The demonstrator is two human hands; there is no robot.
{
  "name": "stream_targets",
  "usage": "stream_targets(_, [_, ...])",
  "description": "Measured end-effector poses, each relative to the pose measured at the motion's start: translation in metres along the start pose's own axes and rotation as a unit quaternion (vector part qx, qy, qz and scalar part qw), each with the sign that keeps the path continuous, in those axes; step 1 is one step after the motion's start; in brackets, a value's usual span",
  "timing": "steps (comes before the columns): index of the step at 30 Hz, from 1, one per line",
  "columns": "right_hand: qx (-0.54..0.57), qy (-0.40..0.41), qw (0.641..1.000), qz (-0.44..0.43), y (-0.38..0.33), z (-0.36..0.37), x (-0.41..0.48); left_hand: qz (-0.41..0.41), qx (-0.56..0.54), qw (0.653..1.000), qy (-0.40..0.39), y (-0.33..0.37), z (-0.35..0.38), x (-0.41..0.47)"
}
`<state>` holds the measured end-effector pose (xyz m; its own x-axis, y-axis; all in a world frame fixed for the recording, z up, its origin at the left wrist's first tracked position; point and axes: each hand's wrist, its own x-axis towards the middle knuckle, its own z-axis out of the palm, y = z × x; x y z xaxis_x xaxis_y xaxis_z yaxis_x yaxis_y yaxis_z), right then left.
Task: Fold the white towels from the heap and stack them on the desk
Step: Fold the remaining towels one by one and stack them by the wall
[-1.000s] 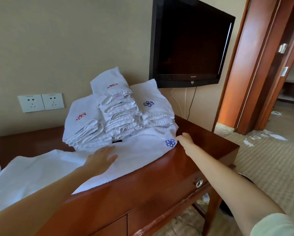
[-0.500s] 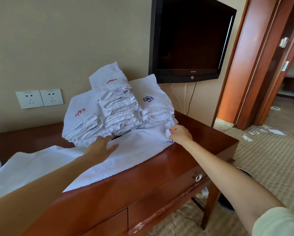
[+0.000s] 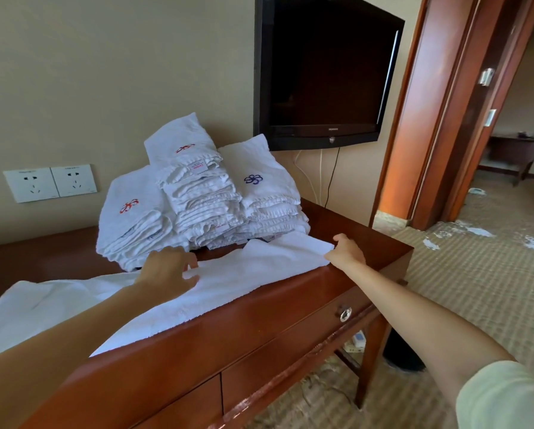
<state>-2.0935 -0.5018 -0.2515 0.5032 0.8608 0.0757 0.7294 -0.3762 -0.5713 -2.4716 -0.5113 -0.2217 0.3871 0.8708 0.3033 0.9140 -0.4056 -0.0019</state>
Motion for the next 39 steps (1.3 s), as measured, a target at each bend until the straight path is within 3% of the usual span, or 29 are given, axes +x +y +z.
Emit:
stream_targets(3, [0.027, 0.064, 0.981, -0.182, -0.015, 0.0, -0.011, 0.03, -0.092, 0.995, 0.017, 0.009, -0.006, -0.008])
stream_targets(6, [-0.014, -0.043, 0.938, -0.343, -0.048, 0.0, -0.03, 0.049, -0.162, 0.982, -0.079, 0.022, -0.012, -0.015])
stream_targets(9, [-0.103, -0.168, 0.888, -0.415, -0.078, 0.011, -0.048, 0.111, -0.115, 0.982, -0.096, 0.032, -0.01, -0.02])
stream_targets(12, [-0.202, -0.217, 0.827, -0.477, -0.092, 0.025, -0.058, 0.137, -0.076, 0.984, -0.089, 0.042, -0.01, -0.027])
stream_targets(18, [-0.243, -0.133, 0.777, -0.565, -0.089, 0.028, -0.061, 0.161, -0.021, 0.982, -0.102, 0.04, -0.014, -0.041])
stream_targets(23, [-0.287, -0.112, 0.805, -0.507, -0.066, 0.004, -0.06, 0.021, 0.091, 0.976, -0.198, -0.025, -0.031, -0.056])
stream_targets(26, [-0.295, -0.111, 0.832, -0.456, -0.04, -0.006, -0.058, -0.041, 0.141, 0.968, -0.204, -0.055, -0.045, -0.078])
stream_targets(30, [-0.364, -0.054, 0.846, -0.387, -0.015, -0.016, -0.059, -0.006, 0.247, 0.956, -0.155, -0.068, -0.058, -0.096])
stream_targets(34, [-0.423, -0.066, 0.852, -0.302, -0.001, -0.025, -0.063, 0.038, 0.34, 0.916, -0.211, -0.068, -0.066, -0.104])
stream_targets(39, [-0.465, -0.123, 0.852, -0.207, 0.011, -0.042, -0.07, -0.048, 0.26, 0.915, -0.306, -0.054, -0.082, -0.122])
